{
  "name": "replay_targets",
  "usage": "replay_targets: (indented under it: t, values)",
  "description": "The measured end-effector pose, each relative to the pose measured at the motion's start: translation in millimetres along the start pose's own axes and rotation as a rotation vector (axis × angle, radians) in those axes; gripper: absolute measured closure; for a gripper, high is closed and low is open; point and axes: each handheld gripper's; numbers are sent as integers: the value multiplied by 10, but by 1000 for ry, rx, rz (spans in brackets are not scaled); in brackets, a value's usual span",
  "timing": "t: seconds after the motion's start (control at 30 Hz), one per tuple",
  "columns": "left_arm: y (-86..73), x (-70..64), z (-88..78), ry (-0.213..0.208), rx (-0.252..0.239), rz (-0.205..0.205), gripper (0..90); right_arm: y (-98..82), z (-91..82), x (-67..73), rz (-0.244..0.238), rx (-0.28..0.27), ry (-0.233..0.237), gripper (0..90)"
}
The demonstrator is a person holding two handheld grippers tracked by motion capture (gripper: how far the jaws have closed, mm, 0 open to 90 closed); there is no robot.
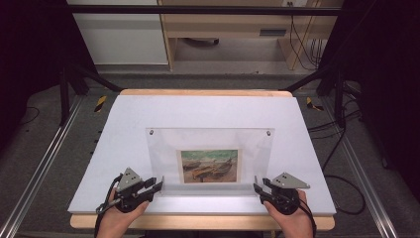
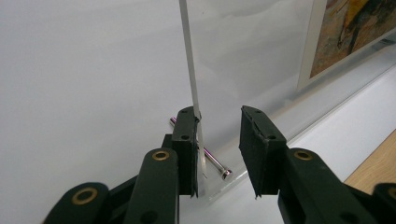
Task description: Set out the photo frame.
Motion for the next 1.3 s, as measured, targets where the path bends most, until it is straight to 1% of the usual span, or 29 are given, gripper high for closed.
replay_targets:
  t: [0.33,0.53,0.67,0.93,1.03,1.1,1.3]
  values:
    - [-11,-21,-8,1,14,13,663,-19,-1,11,-8,14,-1,582]
    - [-21,-31,-14,4,19,19,662,-25,1,22,4,21,6,577]
    - [-22,-30,-16,5,21,22,662,-26,3,18,-3,19,5,576]
    - [-24,-33,-14,4,23,20,657,-32,1,16,-1,18,7,576]
    - [-24,-33,-15,6,26,25,656,-33,0,15,1,18,8,575]
    - [-26,-39,-10,5,23,19,651,-33,1,13,0,18,9,573]
    - [-29,-54,2,8,22,27,630,-31,1,2,-2,16,15,570]
Point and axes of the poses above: each handheld gripper's, and its own axes: z roughly forward along the jaws, y roughly out of its top, x roughly to its left, and after that the axes turned 12 degrees about y, right-handed
